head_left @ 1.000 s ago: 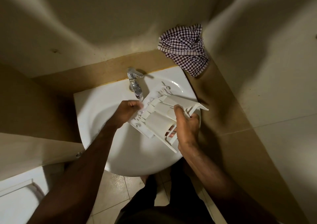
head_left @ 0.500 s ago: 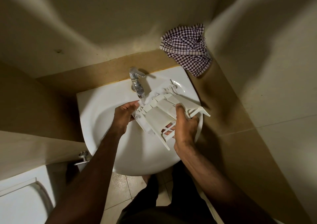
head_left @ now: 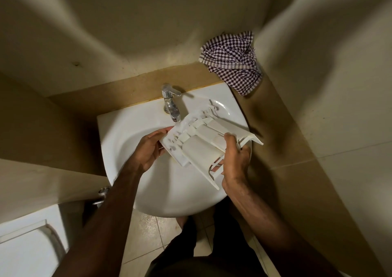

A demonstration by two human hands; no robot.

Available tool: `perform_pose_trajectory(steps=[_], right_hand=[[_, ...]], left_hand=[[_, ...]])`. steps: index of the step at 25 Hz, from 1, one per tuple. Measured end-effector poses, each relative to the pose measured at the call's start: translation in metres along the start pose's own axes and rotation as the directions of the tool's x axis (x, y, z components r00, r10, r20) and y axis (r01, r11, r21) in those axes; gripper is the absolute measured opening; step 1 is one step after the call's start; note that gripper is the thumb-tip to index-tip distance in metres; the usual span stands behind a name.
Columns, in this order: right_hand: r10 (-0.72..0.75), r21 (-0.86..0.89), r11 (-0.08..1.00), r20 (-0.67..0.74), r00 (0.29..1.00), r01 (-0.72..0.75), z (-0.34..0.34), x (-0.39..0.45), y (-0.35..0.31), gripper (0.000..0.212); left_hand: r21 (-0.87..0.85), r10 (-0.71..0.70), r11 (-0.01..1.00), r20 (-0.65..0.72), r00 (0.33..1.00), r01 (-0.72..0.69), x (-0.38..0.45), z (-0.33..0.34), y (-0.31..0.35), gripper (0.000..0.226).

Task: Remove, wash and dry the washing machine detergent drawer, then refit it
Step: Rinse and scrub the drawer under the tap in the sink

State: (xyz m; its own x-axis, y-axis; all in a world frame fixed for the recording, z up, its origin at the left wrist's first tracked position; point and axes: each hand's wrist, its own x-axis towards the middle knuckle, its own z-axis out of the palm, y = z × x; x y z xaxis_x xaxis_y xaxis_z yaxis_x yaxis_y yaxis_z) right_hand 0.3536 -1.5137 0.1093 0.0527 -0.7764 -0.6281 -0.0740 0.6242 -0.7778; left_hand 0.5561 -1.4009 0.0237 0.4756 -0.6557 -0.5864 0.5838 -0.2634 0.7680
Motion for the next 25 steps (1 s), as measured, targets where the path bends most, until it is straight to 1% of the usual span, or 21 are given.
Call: perform_pose_trajectory(steps=[2, 3, 5, 6, 7, 8, 9, 10, 11, 12, 13, 14, 15, 16, 18, 20, 21, 23, 25], right_hand=[[-0.021, -0.038, 0.999, 0.044, 0.999, 0.022, -0.009, 0.003, 0.003, 0.034], [-0.008, -0.054, 0.998, 0.074, 0.997, 0.012, -0.011, 0.004, 0.005, 0.033], [0.059, -0.090, 0.995, 0.143, 0.988, -0.046, -0.011, 0.003, 0.007, 0.027], [0.084, -0.133, 0.989, 0.172, 0.981, -0.061, -0.012, 0.003, 0.007, 0.023], [0.094, -0.179, 0.982, 0.198, 0.976, -0.058, -0.013, 0.005, 0.007, 0.022], [0.104, -0.220, 0.974, 0.219, 0.970, -0.054, -0.016, 0.010, 0.006, 0.024], [0.129, -0.260, 0.964, 0.240, 0.962, -0.064, -0.019, 0.014, 0.002, 0.031], [0.168, -0.305, 0.949, 0.264, 0.950, -0.083, -0.023, 0.021, -0.001, 0.038], [0.216, -0.350, 0.930, 0.282, 0.935, -0.109, -0.026, 0.028, -0.004, 0.043], [0.254, -0.393, 0.911, 0.302, 0.919, -0.123, -0.029, 0.034, -0.007, 0.044], [0.271, -0.429, 0.896, 0.323, 0.907, -0.115, -0.030, 0.039, -0.009, 0.043], [0.265, -0.454, 0.887, 0.343, 0.901, -0.088, -0.029, 0.045, -0.010, 0.043], [0.256, -0.466, 0.882, 0.367, 0.894, -0.061, -0.027, 0.048, -0.012, 0.044], [0.246, -0.476, 0.879, 0.403, 0.881, -0.028, -0.023, 0.052, -0.012, 0.047], [0.215, -0.516, 0.854, 0.468, 0.857, 0.067, -0.011, 0.060, -0.010, 0.060], [0.155, -0.577, 0.796, 0.490, 0.858, 0.186, 0.002, 0.073, -0.004, 0.071], [0.129, -0.598, 0.767, 0.499, 0.857, 0.232, 0.008, 0.077, -0.002, 0.075], [0.087, -0.615, 0.732, 0.512, 0.855, 0.294, 0.022, 0.083, 0.004, 0.078], [0.058, -0.658, 0.661, 0.522, 0.851, 0.359, 0.036, 0.089, 0.007, 0.076]], left_hand=[[0.226, -0.022, 0.974, -0.016, 1.000, 0.025, -0.004, 0.000, 0.011, 0.032], [0.284, -0.041, 0.958, -0.024, 0.999, 0.046, -0.006, 0.002, 0.015, 0.033], [0.343, -0.111, 0.934, 0.007, 0.994, 0.102, -0.010, 0.006, 0.022, 0.048], [0.357, -0.166, 0.924, 0.056, 0.985, 0.136, -0.015, 0.008, 0.025, 0.054], [0.336, -0.239, 0.923, 0.115, 0.964, 0.189, -0.019, 0.007, 0.026, 0.054], [0.269, -0.305, 0.929, 0.170, 0.937, 0.253, -0.024, 0.007, 0.026, 0.052], [0.211, -0.323, 0.936, 0.186, 0.928, 0.283, -0.027, 0.006, 0.024, 0.052], [0.201, -0.308, 0.941, 0.162, 0.938, 0.274, -0.028, 0.005, 0.020, 0.054], [0.249, -0.270, 0.938, 0.087, 0.959, 0.241, -0.026, 0.004, 0.014, 0.057], [0.300, -0.217, 0.931, -0.006, 0.976, 0.208, -0.027, 0.008, 0.009, 0.058], [0.349, -0.149, 0.919, -0.118, 0.982, 0.182, -0.028, 0.013, 0.004, 0.054], [0.378, -0.084, 0.912, -0.215, 0.973, 0.162, -0.031, 0.019, -0.001, 0.048], [0.403, -0.015, 0.905, -0.288, 0.957, 0.136, -0.034, 0.023, -0.005, 0.045], [0.437, 0.056, 0.893, -0.338, 0.939, 0.104, -0.040, 0.024, -0.007, 0.048], [0.562, 0.196, 0.824, -0.406, 0.893, 0.075, -0.049, 0.021, -0.007, 0.058], [0.641, 0.284, 0.763, -0.445, 0.849, 0.081, -0.055, 0.019, -0.005, 0.065], [0.641, 0.296, 0.762, -0.471, 0.831, 0.092, -0.058, 0.019, -0.003, 0.067], [0.593, 0.293, 0.797, -0.543, 0.787, 0.113, -0.066, 0.022, 0.000, 0.068], [0.577, 0.317, 0.808, -0.599, 0.736, 0.122, -0.072, 0.025, 0.002, 0.067]])
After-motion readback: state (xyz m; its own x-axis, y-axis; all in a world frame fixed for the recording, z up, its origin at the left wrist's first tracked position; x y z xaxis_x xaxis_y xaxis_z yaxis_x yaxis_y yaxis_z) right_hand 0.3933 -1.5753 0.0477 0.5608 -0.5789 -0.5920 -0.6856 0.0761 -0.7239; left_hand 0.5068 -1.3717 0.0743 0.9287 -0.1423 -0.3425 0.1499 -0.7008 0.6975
